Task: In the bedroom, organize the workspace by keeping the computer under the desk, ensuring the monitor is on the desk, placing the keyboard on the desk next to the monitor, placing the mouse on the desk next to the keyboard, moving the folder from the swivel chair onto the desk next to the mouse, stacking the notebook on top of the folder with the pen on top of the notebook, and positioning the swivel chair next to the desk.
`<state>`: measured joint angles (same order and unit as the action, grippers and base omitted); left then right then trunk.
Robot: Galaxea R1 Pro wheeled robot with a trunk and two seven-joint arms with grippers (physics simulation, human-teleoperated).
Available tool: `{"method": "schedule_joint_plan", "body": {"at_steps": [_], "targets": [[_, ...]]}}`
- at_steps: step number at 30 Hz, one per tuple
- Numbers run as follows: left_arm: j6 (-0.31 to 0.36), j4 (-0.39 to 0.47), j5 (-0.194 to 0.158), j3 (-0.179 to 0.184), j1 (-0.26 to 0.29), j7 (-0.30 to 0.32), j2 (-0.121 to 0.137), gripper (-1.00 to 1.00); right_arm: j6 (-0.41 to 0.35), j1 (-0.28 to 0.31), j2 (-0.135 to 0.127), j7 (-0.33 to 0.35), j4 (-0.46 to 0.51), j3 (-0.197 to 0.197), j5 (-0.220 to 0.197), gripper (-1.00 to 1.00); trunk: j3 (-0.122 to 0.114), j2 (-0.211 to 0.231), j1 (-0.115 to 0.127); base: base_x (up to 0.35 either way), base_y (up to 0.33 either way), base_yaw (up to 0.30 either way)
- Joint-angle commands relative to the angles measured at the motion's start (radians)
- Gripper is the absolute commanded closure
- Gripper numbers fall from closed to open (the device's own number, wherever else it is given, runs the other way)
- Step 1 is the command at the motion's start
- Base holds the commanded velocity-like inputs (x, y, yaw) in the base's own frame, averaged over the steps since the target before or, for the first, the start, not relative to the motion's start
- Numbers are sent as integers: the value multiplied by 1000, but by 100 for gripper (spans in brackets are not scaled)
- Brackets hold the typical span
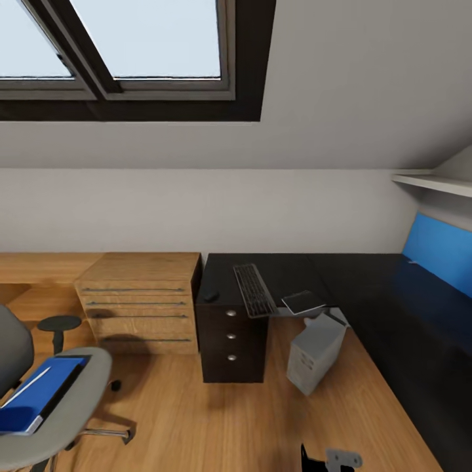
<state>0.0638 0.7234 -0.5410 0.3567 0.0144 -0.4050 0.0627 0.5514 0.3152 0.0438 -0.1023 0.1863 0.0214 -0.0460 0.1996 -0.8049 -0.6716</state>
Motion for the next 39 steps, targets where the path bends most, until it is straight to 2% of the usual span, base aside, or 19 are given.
{"method": "schedule_joint_plan", "body": {"at_steps": [1, 5, 6, 8, 9, 10, 11, 12, 14, 16, 19, 20, 21, 23, 24, 27, 28, 34, 39], "targets": [[4, 2, -5, 7, 1, -9, 2, -100, 4, 1, 0, 1, -1, 2, -5, -100, 1, -1, -1, 320, 134, -13], [4, 2, -5, 7, 1, -9, 1, -100, 4, 1, -1, 1, 0, 1, -5, -100, 1, -1, -1, 320, 154, -2], [14, 141, -4, 8, 0, -5, -7, -100, -3, 1, -1, 0, 82, 4, -11, -100, 1, -1, -1, 300, 218, 0], [21, 199, -4, 7, 0, -6, -5, -100, -8, 1, 0, -1, 126, 5, -14, -100, 1, -1, -1, 299, 220, 0], [116, 385, -4, 1, 0, -9, 9, -100, -82, 1, 21, -2, 275, 7, -21, -100, 1, -1, -1, 297, 224, 0], [186, 459, -4, -3, 1, -10, 13, -100, -140, 1, 37, -1, 335, 8, -28, -100, 1, -1, -1, 297, 224, 0], [219, 492, -4, -6, 1, -11, 15, -100, -170, 1, 43, -1, 364, 8, -35, -100, 1, -1, -1, 296, 224, 0], [404, 699, -5, -49, 0, -12, 16, -100, -436, 1, 65, 11, 610, 9, -228, -100, 1, -1, -1, 296, 213, 0], [422, 738, -5, -59, 0, -12, 16, -100, -503, 1, 65, 20, 661, 8, -302, -100, 1, -1, -1, 296, 211, 0], [443, 809, -7, -84, 0, -12, 18, -100, -632, 1, 64, 36, 754, 8, -440, -100, 1, -1, -1, 296, 207, 0], [471, 859, -12, -119, 0, -11, 16, -100, -774, 1, 54, 49, 862, 15, -609, -100, 1, -1, -1, 296, 204, 0], [476, 862, -12, -122, 0, -11, 15, -100, -788, 1, 50, 50, 874, 16, -635, -100, 1, -1, -1, 298, 190, 0], [485, 871, -14, -127, 0, -10, 14, -100, -814, 1, 34, 57, 898, 15, -706, -100, 1, -1, -1, 307, 113, 0], [490, 883, -15, -129, 0, -10, 6, -100, -827, 1, 17, 68, 906, 14, -760, -100, 1, -1, -1, 312, 74, 0], [491, 886, -15, -129, 0, -10, 0, -100, -830, 1, 11, 71, 907, 14, -775, -100, 1, -1, -1, 316, 46, 0], [494, 893, -16, -131, 0, -9, -45, -100, -841, 1, -21, 82, 910, 15, -817, -100, 1, -1, -1, 311, 21, 0], [495, 895, -16, -129, -1, -9, -63, -100, -841, 1, -40, 87, 908, 15, -829, -100, 1, -1, -1, 165, 8, 0], [492, 897, -15, -135, -1, -12, -81, -100, -843, 1, -77, 121, 888, 23, -838, -100, 5, -8, -5, 62, 3, 0], [490, 896, -12, -130, -1, -26, -83, -100, -847, 1, -86, 132, 887, 27, -842, -100, 20, -43, -24, 4, 0, 0]]}}
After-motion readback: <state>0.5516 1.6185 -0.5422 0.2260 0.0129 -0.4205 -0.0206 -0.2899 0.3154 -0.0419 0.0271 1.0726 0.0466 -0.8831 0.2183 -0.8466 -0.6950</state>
